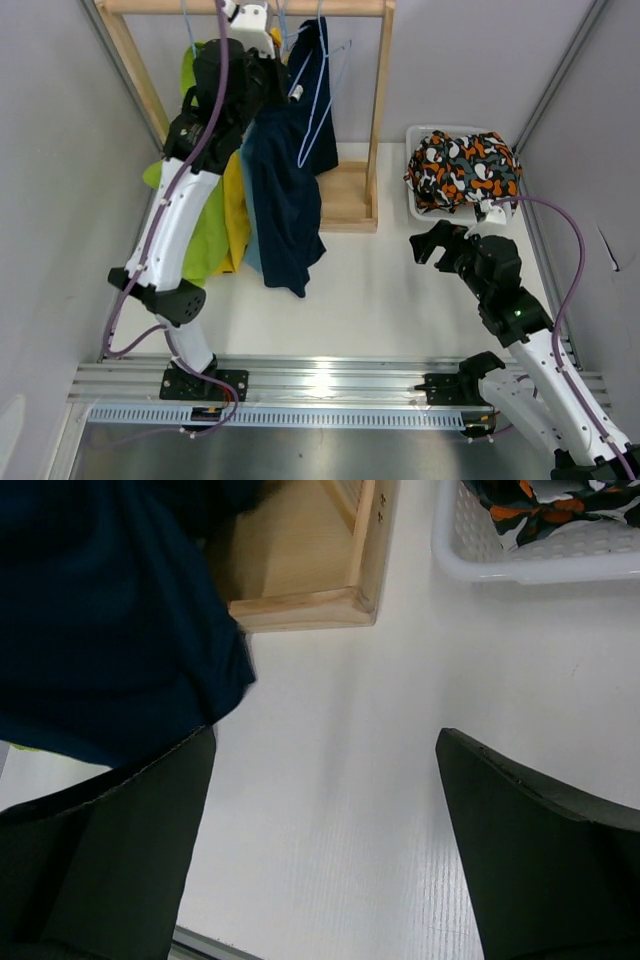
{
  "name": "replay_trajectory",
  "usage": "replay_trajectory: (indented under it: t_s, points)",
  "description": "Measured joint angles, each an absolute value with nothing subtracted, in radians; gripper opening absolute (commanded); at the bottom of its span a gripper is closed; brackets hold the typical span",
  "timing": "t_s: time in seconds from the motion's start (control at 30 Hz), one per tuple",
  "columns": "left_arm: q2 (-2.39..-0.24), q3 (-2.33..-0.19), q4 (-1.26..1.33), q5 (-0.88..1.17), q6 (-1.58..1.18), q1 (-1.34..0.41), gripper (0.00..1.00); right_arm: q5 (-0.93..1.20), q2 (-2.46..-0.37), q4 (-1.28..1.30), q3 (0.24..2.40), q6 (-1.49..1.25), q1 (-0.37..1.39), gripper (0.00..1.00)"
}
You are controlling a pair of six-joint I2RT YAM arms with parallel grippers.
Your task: Remove the shorts from the hanger
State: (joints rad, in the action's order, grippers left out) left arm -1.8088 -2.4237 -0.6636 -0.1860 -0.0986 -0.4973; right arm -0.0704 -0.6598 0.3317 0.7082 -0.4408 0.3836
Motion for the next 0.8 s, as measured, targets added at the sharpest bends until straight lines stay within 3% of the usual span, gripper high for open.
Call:
replay_trajectory:
  t_s: [0.27,0.53,0.8]
  points:
    - [-1.62,-2.339,-0.726,-0.186,-0.087,-0.503,0.0,-0.044,-0.633,0.344,0.723,-0.432,0.384,0.99]
    - [-1.2,-1.854,-0.876,-0.189,-0.097,-0.635,0.0,0.224,-0.658,0.317,0.842,-0.392,0.385,0.99]
    - [-0.953,-1.87,-1.133,-0.067,-0.139,-0.691,0.0,0.508,-0.759,0.235,0.994,-0.382,0.405,0.99]
